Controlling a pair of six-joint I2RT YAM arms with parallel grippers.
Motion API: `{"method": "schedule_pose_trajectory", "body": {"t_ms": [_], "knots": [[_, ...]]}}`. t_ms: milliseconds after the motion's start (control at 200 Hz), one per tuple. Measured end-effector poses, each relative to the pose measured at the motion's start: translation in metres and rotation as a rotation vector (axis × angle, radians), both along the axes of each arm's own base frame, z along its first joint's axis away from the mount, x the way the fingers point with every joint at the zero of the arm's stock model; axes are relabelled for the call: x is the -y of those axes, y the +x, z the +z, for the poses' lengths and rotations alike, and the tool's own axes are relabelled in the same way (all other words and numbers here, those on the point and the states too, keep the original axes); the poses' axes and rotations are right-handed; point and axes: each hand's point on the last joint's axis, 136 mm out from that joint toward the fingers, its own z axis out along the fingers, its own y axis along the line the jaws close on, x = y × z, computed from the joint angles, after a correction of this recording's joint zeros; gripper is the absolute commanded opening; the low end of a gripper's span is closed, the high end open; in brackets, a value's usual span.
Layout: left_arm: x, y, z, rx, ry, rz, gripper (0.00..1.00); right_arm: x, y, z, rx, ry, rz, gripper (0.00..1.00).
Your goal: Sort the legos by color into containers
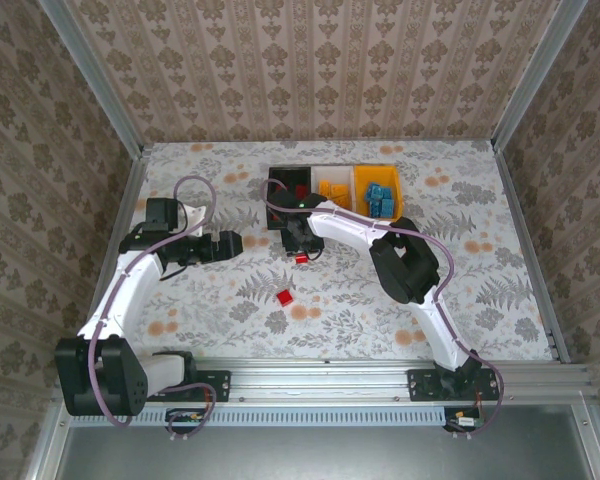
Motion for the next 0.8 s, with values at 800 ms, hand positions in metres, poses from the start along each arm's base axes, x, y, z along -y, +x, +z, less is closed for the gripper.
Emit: {"method": "schedule_pose_trajectory", "body": {"t_ms": [800], "knots": [[-0.002, 0.001, -0.001, 0.002, 0.016, 0.007, 1.00, 0.047, -0.031, 0.134, 0.198, 0.176, -0.043, 0.32]]}}
